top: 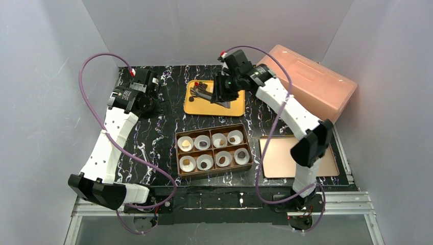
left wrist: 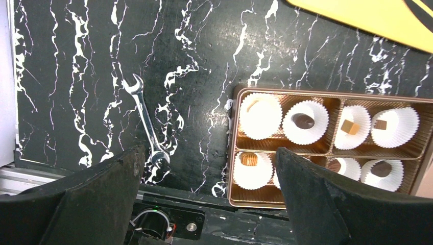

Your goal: Pack the chocolate

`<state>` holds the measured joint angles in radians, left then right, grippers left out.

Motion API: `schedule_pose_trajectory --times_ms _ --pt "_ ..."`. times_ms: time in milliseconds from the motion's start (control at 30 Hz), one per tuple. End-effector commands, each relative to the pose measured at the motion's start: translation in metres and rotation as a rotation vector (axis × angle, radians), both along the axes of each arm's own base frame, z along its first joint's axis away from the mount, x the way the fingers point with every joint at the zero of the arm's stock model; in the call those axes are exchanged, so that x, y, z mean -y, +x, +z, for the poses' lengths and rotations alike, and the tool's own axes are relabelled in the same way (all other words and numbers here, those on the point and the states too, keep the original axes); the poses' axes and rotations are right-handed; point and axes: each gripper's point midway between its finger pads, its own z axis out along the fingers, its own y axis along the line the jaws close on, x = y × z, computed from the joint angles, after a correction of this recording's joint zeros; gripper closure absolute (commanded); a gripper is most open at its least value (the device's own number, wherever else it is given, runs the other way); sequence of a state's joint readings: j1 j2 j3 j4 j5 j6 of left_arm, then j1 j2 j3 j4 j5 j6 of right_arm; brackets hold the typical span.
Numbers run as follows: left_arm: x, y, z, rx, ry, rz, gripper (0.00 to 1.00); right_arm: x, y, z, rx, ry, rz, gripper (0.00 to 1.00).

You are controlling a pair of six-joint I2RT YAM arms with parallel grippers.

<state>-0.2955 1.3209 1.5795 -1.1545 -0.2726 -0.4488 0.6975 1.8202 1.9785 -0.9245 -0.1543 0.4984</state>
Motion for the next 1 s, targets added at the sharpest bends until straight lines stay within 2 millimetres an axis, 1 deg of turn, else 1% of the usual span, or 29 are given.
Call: schedule_pose_trajectory --times_ms 0,100,167,233,367,533,633,800,967 --pt "-0.006 -0.006 0.019 0.040 -0.018 0.049 0.01 -0.050 0.035 0.015 0.110 0.087 0.034 0.54" --pt "-0.005 -0.008 0.028 0.067 -0.043 0.070 0.01 -0.077 0.056 0.008 0.146 0.121 0.053 0.54" --pt "-0.005 -0.010 0.032 0.083 -0.058 0.079 0.01 -0.092 0.067 -0.003 0.161 0.138 0.064 0.54" --pt "-0.005 -0.014 0.035 0.089 -0.064 0.085 0.01 -0.108 0.074 -0.018 0.161 0.160 0.077 0.53" --pt "-0.009 -0.024 0.036 0.088 -0.064 0.090 0.01 -0.136 0.083 -0.042 0.172 0.203 0.104 0.52" --pt "-0.010 -0.037 0.033 0.079 -0.077 0.090 0.01 -0.171 0.092 -0.073 0.208 0.212 0.147 0.51" --pt "-0.010 -0.044 0.030 0.069 -0.086 0.087 0.01 -0.186 0.096 -0.092 0.217 0.221 0.158 0.49" --pt "-0.006 -0.048 0.028 0.076 -0.109 0.072 0.01 -0.202 0.101 -0.118 0.244 0.221 0.174 0.47" --pt "-0.005 -0.050 0.031 0.073 -0.115 0.061 0.01 -0.216 0.096 -0.146 0.240 0.208 0.202 0.43"
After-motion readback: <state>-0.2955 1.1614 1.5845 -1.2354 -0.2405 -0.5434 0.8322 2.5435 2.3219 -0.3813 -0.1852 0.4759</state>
